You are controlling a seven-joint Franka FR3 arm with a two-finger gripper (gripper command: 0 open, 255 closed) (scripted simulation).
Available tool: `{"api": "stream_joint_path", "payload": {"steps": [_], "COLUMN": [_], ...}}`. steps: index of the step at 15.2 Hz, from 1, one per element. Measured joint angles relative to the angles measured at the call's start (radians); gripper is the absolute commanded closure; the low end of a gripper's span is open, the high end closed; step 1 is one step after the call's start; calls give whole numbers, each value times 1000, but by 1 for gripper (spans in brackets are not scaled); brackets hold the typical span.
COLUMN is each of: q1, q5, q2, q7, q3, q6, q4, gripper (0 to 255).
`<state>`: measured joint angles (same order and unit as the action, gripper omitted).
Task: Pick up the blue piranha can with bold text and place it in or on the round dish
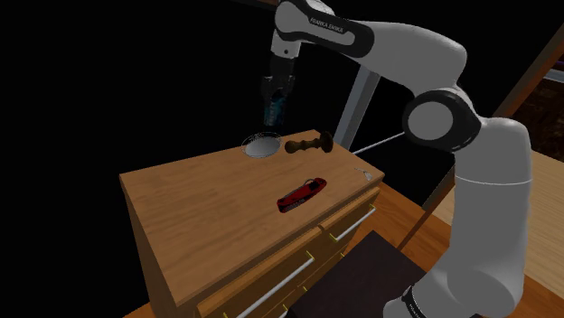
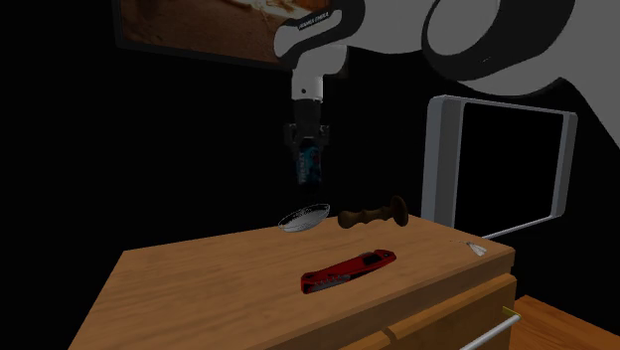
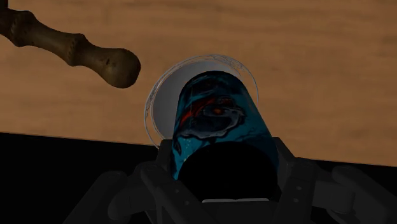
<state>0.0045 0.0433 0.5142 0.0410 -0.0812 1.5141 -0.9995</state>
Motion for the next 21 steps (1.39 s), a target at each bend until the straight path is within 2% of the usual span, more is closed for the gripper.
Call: {"api": "stream_joint_path", "payload": {"steps": [1, 2, 3, 13, 19, 21], "q1": [-1, -6, -9, -20, -25, -25], "q5": [4, 5, 5, 1, 0, 0], "q2": [84, 118, 125, 49, 28, 31], "q7": [12, 21, 25, 22, 23, 22], "q3": [4, 7, 8, 6, 6, 6], "q6": [-63, -83, -77, 109, 204, 215], "q4": [150, 201, 202, -60, -176, -184], "gripper": [255, 255, 255, 255, 255, 255]}}
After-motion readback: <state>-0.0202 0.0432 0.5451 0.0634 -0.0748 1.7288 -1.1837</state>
